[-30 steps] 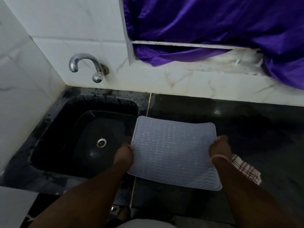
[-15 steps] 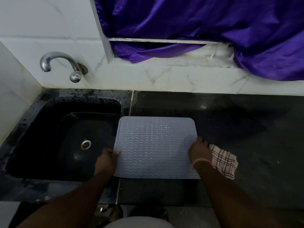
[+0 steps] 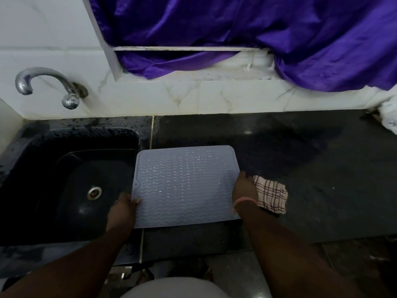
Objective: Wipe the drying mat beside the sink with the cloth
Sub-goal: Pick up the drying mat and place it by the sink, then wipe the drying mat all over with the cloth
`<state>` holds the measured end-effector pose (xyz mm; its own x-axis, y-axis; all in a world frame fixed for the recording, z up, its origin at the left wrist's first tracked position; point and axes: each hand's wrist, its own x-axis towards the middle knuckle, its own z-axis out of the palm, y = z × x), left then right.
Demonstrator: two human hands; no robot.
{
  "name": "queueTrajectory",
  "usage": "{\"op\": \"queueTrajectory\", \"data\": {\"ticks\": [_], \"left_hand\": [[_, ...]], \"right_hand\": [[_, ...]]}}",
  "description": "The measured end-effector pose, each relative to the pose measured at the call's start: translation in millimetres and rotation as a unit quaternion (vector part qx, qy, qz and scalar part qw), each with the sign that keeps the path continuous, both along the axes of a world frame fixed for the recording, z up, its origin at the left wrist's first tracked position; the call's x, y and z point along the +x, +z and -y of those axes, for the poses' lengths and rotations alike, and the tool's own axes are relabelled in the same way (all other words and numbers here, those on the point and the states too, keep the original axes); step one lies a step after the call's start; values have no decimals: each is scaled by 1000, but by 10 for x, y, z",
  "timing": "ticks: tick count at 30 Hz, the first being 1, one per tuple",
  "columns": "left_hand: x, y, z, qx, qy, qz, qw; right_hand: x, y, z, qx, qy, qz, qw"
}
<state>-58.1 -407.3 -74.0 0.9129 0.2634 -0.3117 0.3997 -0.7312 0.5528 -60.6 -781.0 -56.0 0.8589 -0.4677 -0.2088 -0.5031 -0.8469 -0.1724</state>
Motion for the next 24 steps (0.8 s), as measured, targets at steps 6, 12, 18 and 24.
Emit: {"op": "queueTrajectory", "data": {"ticks": [6, 12, 18, 24], "left_hand": [[-29, -61, -58, 19, -1, 6, 1000], [-34, 7, 21, 28, 27, 11, 999], [-152, 69, 90, 12, 21, 33, 999], [-287, 179, 222, 138, 55, 70, 986]], "right_hand": [[-201, 43, 17, 7, 8, 83, 996], [-516, -61, 241, -31, -161, 39, 986], [-536, 10, 506, -31, -164, 47, 985], [-420, 308, 525, 102, -192, 207, 954]]}}
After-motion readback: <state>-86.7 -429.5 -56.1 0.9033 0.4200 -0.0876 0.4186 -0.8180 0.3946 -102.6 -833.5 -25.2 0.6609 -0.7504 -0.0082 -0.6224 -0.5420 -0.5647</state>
